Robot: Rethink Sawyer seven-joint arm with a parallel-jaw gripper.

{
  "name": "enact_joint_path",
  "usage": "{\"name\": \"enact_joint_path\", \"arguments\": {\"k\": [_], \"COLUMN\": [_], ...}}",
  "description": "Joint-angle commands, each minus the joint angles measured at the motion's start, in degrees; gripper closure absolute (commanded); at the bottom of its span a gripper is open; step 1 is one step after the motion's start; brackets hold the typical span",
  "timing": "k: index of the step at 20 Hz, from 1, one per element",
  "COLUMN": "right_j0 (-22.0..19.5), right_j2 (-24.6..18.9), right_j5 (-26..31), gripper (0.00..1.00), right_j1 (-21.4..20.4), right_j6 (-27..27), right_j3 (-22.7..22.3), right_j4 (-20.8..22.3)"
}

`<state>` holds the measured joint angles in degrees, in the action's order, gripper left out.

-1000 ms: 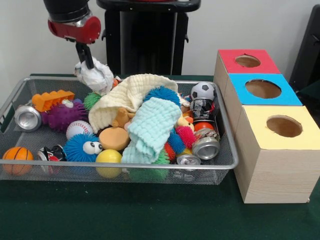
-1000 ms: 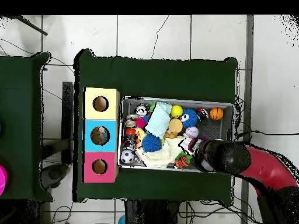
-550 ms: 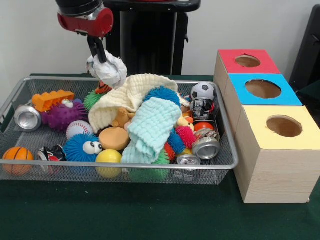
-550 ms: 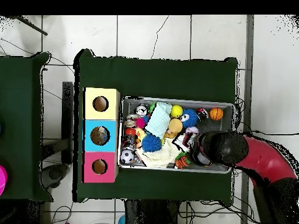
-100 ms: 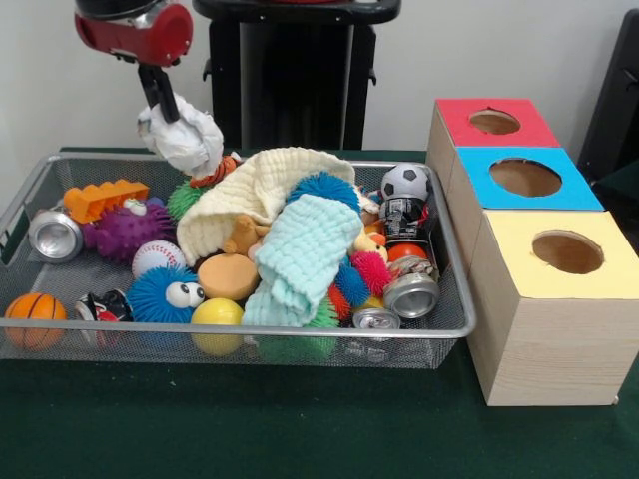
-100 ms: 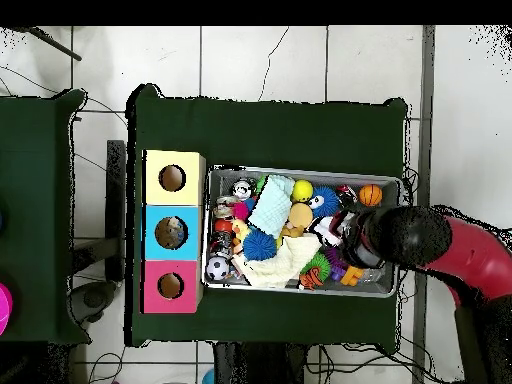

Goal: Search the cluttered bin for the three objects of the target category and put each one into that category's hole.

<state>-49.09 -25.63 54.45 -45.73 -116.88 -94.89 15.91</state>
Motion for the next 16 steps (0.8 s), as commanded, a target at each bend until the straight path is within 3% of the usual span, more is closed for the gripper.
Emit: {"name": "enact_joint_path", "arguments": {"k": [1,7,11,16], "right_j0": [2.5,5.9,7.3,7.4], "right_j2": [-2.3,-0.7,0.6,1.4], "right_j5": [7.8,8.5,5.4,2.5], "gripper": [1.0,1.0,1.0,1.0], "right_j1": [4.9,8.4,12.0,13.4], "right_j6": [4.5,1.4,1.0,1.6], "right_j3": [11.6,17.4,19.9,19.3], "right_j4": [-0.7,0.3,1.7,2.2]}}
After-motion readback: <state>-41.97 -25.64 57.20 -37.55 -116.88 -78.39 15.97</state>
